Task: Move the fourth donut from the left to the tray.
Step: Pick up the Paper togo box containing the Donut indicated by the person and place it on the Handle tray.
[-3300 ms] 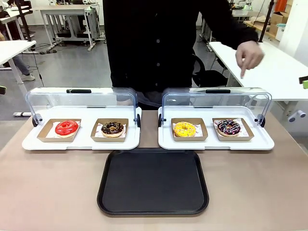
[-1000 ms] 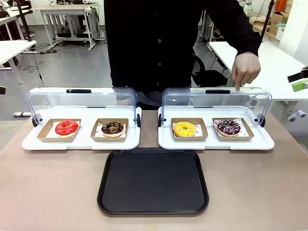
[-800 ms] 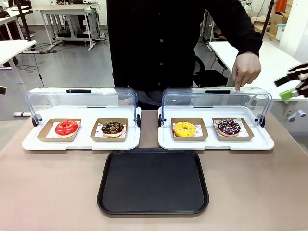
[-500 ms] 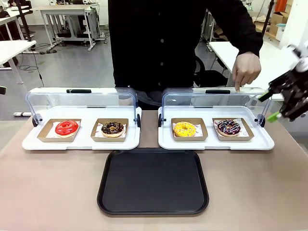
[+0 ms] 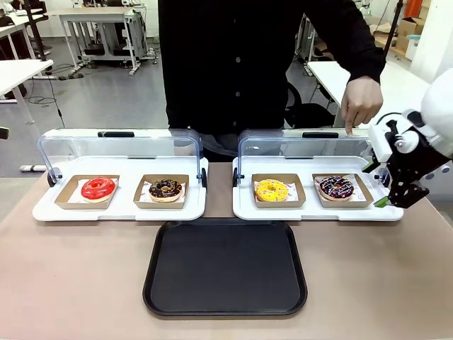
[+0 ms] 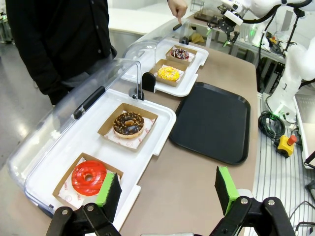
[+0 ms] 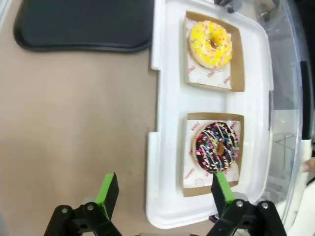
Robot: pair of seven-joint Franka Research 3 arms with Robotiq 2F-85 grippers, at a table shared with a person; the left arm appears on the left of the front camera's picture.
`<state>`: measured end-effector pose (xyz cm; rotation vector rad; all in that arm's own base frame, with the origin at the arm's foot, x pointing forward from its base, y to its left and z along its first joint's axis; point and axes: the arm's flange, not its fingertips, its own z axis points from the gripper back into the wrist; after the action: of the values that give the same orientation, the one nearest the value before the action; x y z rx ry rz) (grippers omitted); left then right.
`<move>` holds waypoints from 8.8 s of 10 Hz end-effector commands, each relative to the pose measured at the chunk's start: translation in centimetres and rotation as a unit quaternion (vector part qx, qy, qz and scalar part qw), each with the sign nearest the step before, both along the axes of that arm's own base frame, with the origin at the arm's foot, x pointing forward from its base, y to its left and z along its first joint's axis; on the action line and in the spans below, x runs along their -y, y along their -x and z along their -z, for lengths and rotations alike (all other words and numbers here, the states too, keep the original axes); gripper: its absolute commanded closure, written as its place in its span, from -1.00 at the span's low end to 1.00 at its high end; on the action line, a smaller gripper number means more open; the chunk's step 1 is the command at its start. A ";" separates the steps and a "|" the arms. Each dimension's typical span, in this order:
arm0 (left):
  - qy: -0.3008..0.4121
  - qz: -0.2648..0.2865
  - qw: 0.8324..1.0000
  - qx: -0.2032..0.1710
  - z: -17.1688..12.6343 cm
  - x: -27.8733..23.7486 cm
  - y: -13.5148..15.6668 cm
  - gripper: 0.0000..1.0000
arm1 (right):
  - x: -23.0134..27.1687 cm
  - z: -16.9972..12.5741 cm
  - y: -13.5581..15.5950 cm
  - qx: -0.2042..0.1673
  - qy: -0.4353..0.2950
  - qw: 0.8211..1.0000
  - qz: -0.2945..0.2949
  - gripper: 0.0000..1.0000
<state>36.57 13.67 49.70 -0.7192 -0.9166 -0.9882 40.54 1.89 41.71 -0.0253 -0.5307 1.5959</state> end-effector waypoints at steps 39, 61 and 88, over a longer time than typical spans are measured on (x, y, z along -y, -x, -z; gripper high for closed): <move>0.010 0.004 1.000 0.013 -0.2 -0.1 -0.1 -1.00 | 2.1 10.1 -10.4 -0.055 0.112 0.991 0.044 1.00; 0.010 0.004 1.000 0.013 -0.2 -0.1 -0.1 -1.00 | -10.1 1.7 5.6 -0.023 0.041 0.999 0.027 0.96; 0.010 0.004 1.000 0.013 -0.2 -0.1 -0.1 -1.00 | -21.6 14.6 23.7 -0.029 0.077 0.995 0.049 0.96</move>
<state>36.55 13.76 49.75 -0.7186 -0.9173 -0.9871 25.28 35.73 30.77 -0.1008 -0.2957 1.5580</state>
